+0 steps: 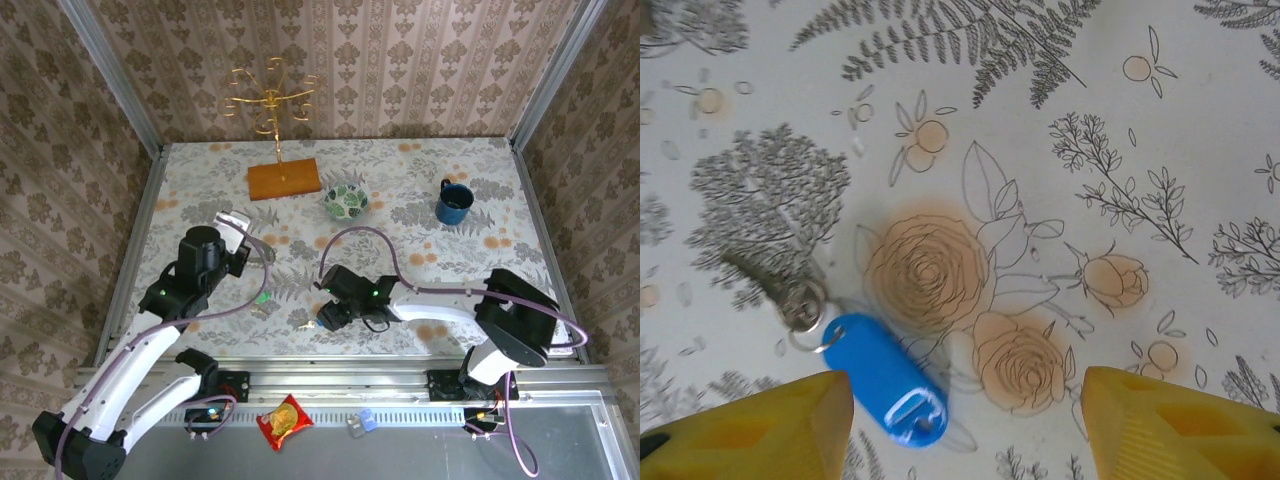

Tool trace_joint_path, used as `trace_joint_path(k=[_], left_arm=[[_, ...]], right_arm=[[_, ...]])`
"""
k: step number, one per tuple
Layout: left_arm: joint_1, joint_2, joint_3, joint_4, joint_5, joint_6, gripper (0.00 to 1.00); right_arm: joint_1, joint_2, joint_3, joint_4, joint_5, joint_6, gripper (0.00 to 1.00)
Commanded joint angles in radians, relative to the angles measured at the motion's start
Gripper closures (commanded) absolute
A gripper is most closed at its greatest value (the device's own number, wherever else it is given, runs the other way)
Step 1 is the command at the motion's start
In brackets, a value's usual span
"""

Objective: Put the keys on the keyring

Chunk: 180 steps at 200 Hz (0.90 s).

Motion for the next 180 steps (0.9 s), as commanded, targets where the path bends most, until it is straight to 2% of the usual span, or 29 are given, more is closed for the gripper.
trace_joint_path(k=[1,34,85,116,180], left_arm=[[0.007,-0.017,0.042,0.002,-0.04,-0.023,1.0],[0.007,-0.024,0.045,0.001,-0.037,-0.021,1.0],[0.007,-0.024,0.043,0.013,-0.022,-0.017,1.0],[0.007,-0.02,0.041,0.026,-0.005,-0.009,1.0],[0.006,-0.003,0.035,0.059,0.031,0.005,1.0]], right_arm=[[0.004,0.047,0.046,-0.007,0.041,0.026,0.36],[0.006,0.119,0.08,-0.018,0.047,0.018,0.36],[-0.006,0.151,0.067,-0.024,0.085,0.042,0.49],[-0.035,0.118,0.024,-0.036,0.112,0.057,0.55],[-0.081,0.011,-0.066,-0.076,0.14,0.075,0.57]])
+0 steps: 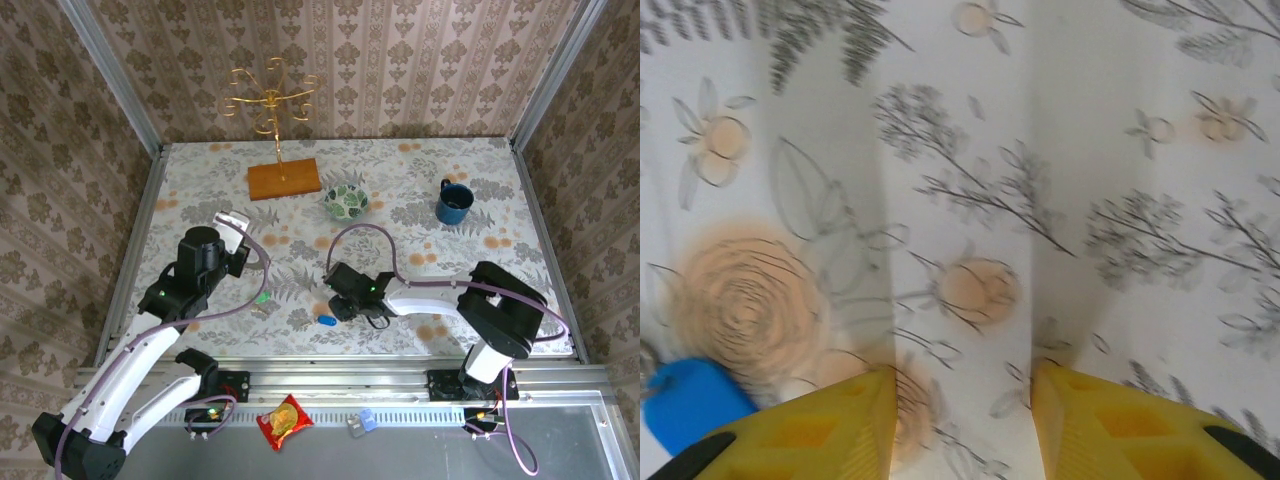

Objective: Put the keys on the keyring

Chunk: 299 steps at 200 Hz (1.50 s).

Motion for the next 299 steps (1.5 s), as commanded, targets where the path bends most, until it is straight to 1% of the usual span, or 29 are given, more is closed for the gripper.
trace_joint_path(k=[1,26,52,73,121,165,220,236,256,271,299], left_arm=[[0.006,-0.002,0.035,0.055,0.025,0.009,1.0],[0.003,0.0,0.042,0.047,0.028,0.012,1.0],[-0.001,-0.007,0.042,0.039,0.029,0.017,1.0],[-0.004,-0.014,0.043,0.032,0.024,0.019,1.0],[-0.003,-0.028,0.034,0.028,0.011,0.022,1.0],[-0.005,-0.028,0.038,0.025,0.013,0.025,1.0],[-0.005,-0.031,0.036,0.032,0.013,0.026,1.0],[-0.005,-0.029,0.035,0.032,0.016,0.025,1.0],[-0.006,-0.028,0.038,0.019,0.022,0.027,1.0],[-0.005,-0.031,0.044,0.006,0.022,0.033,1.0],[-0.006,-0.036,0.048,0.002,0.033,0.043,1.0]], right_arm=[[-0.015,-0.04,-0.038,-0.082,0.049,0.029,0.57],[-0.015,-0.073,-0.022,-0.088,0.012,0.03,0.56],[-0.008,-0.092,0.0,-0.061,-0.045,0.029,0.5],[0.026,-0.088,0.019,-0.033,-0.076,0.007,0.45],[0.099,0.002,0.088,0.001,-0.117,-0.015,0.42],[0.115,0.092,0.151,0.004,-0.106,-0.046,0.39],[0.12,0.14,0.184,-0.034,-0.093,-0.075,0.46],[0.129,0.155,0.2,-0.053,-0.065,-0.08,0.47],[0.136,0.157,0.201,-0.062,-0.019,-0.075,0.51],[0.136,0.149,0.191,-0.065,0.018,-0.062,0.57],[0.115,0.117,0.162,-0.066,0.064,-0.033,0.63]])
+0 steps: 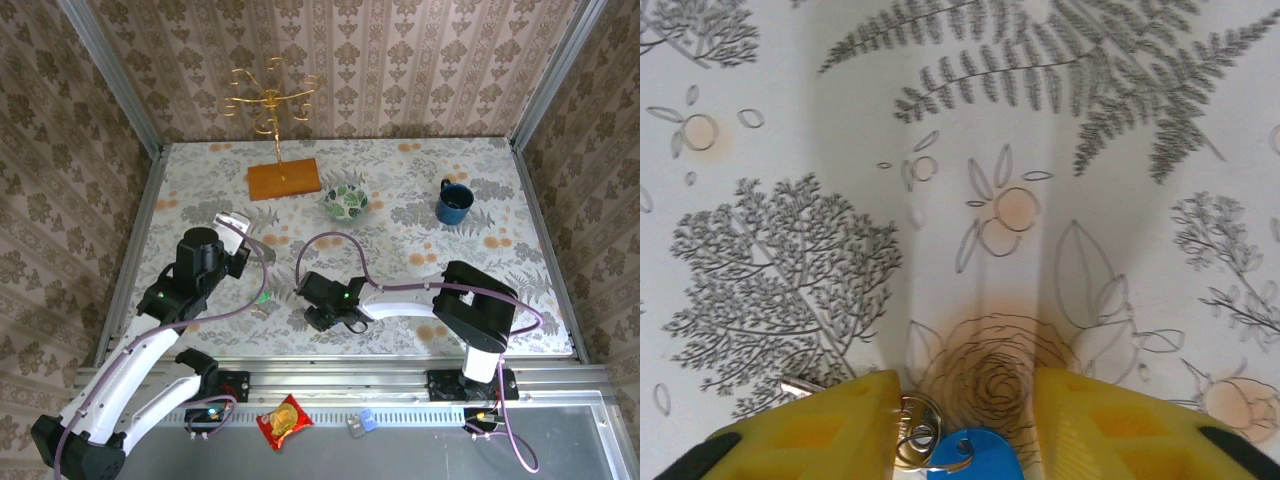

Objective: Put the keys on the keyring

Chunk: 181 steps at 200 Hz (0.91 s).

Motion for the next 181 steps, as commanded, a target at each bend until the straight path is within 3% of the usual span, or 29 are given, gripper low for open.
trace_joint_path(k=[1,92,114,140,181], left_arm=[[-0.005,-0.022,0.049,0.01,0.014,0.026,1.0],[-0.037,0.007,0.046,0.063,0.157,0.078,1.0],[-0.065,0.026,0.042,0.076,0.179,0.105,1.0],[-0.104,0.05,0.048,0.068,0.219,0.141,1.0],[-0.142,0.066,0.039,0.051,0.322,0.202,1.0]], right_arm=[[-0.016,-0.031,-0.021,-0.039,0.08,0.027,0.64],[-0.156,-0.221,-0.188,-0.099,0.12,0.098,0.71],[-0.165,-0.256,-0.189,-0.109,0.084,0.089,0.66],[-0.167,-0.319,-0.201,-0.081,0.038,0.066,0.53],[-0.172,-0.497,-0.271,0.009,0.026,-0.096,0.45]])
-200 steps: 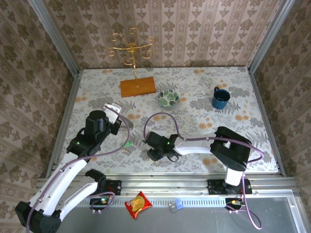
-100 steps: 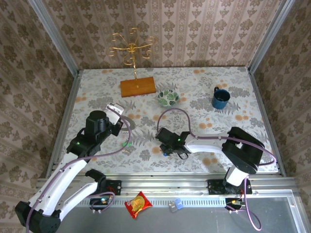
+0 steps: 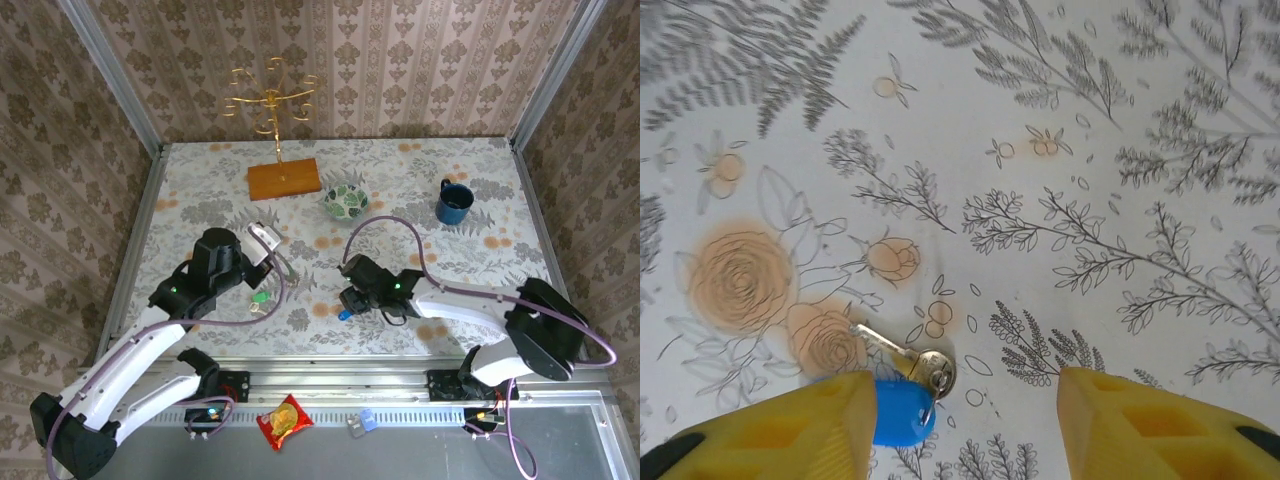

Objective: Put the keys on the keyring

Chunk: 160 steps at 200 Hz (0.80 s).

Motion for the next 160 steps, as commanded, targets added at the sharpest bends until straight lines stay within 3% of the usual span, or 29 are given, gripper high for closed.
trace_joint_path(k=[1,35,65,85,96,114,135,160], left_arm=[[-0.017,0.0,0.039,0.023,0.092,0.062,1.0],[-0.024,-0.014,0.018,0.022,0.122,0.119,1.0],[-0.024,-0.029,-0.017,0.032,0.133,0.148,1.0],[-0.021,-0.029,-0.033,0.036,0.127,0.15,1.0],[-0.02,-0.027,-0.046,0.051,0.134,0.15,1.0],[-0.02,-0.025,-0.053,0.061,0.143,0.153,1.0],[-0.02,-0.031,-0.061,0.063,0.144,0.167,1.0],[-0.019,-0.041,-0.064,0.054,0.143,0.172,1.0]], right_arm=[[-0.007,-0.115,-0.032,0.052,-0.018,-0.117,0.45],[-0.033,-0.283,-0.039,0.104,-0.049,-0.318,0.44],[-0.164,-0.321,-0.062,0.156,-0.305,-0.462,0.41],[-0.283,-0.265,-0.034,0.081,-0.532,-0.559,0.37],[-0.319,-0.222,-0.002,0.031,-0.579,-0.608,0.37],[-0.31,-0.184,0.008,-0.025,-0.64,-0.769,0.37],[-0.26,-0.187,-0.029,-0.042,-0.627,-0.975,0.38],[-0.217,-0.16,-0.017,-0.036,-0.61,-0.955,0.42]])
